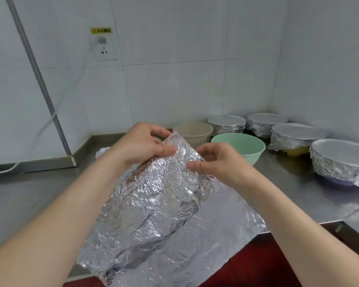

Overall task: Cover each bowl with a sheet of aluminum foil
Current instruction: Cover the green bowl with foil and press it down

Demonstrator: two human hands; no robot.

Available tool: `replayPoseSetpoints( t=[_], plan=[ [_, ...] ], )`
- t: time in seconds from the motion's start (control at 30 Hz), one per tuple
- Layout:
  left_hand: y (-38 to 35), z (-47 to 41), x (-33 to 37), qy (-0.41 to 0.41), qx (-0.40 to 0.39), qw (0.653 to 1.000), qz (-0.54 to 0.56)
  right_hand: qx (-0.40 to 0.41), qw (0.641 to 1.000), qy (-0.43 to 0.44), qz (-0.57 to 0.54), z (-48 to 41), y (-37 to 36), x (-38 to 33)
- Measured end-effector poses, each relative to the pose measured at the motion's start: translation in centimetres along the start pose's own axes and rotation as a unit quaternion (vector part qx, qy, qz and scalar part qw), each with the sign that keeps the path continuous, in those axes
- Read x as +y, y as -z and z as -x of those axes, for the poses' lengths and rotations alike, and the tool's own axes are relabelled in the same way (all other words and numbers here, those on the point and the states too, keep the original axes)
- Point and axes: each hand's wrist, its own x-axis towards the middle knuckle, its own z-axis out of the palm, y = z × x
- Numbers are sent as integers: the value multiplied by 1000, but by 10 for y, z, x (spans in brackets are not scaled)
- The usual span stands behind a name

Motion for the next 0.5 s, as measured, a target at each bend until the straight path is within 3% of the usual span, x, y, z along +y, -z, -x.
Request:
replayPoseSetpoints(
  t=[0.5],
  plan=[
    [0, 23, 11, 3, -39, 999, 25, 74, 997, 1, 15, 19, 18, -22]
  ],
)
